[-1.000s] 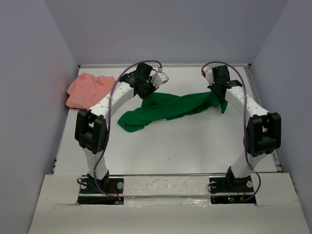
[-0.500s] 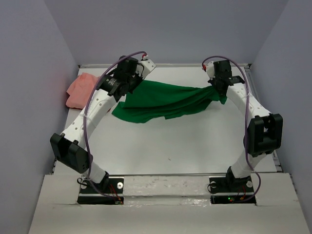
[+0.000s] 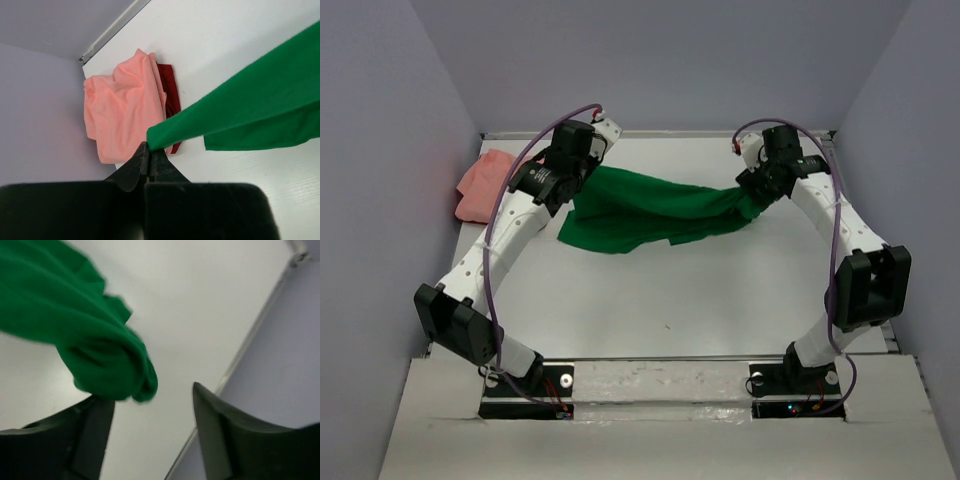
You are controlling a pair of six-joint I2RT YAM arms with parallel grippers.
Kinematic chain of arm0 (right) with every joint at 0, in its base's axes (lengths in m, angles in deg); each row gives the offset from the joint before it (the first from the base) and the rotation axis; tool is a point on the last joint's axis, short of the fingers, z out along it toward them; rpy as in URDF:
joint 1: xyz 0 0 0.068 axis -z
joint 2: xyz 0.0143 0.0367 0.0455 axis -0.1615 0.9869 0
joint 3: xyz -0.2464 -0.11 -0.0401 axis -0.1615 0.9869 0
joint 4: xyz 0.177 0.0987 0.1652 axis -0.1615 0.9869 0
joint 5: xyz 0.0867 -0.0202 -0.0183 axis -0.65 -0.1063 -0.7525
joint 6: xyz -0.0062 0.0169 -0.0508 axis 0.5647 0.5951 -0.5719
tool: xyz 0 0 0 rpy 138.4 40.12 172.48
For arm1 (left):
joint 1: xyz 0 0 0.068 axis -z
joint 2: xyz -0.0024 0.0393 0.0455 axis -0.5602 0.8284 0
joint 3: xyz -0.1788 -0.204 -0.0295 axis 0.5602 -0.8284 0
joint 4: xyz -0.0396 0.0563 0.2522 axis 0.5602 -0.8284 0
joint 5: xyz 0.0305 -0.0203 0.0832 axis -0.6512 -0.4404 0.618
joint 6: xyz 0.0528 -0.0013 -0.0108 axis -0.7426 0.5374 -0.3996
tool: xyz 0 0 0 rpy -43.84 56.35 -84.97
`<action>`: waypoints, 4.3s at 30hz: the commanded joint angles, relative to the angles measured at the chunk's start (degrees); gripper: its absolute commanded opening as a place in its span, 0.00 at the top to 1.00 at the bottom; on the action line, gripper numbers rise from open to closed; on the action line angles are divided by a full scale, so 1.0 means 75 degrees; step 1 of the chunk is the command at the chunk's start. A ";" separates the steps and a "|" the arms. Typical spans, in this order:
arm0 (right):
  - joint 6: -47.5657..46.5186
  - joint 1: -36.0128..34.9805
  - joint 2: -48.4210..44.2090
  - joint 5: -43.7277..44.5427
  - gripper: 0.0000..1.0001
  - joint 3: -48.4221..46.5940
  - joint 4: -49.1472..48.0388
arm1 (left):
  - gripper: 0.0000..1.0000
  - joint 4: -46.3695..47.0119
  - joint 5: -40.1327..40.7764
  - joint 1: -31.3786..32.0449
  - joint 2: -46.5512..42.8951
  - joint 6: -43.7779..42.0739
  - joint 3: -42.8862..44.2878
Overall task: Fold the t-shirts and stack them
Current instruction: Flatten the tshirt out
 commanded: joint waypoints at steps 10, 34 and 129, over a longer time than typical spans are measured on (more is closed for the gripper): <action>0.0371 0.0056 -0.1883 -0.2419 0.12 0.0682 0.2223 | 1.00 0.0191 0.0063 -0.0061 -0.0507 0.0062 -0.0415; 0.0596 0.0056 0.0637 -0.5350 0.41 0.1512 0.3455 | 1.00 0.0636 -0.0335 -0.0061 -0.0847 0.0307 -0.1458; 0.2025 0.1251 -0.2960 -0.1694 1.00 -0.2412 0.0115 | 1.00 0.1421 -0.1483 -0.1056 -0.3329 0.0507 0.0019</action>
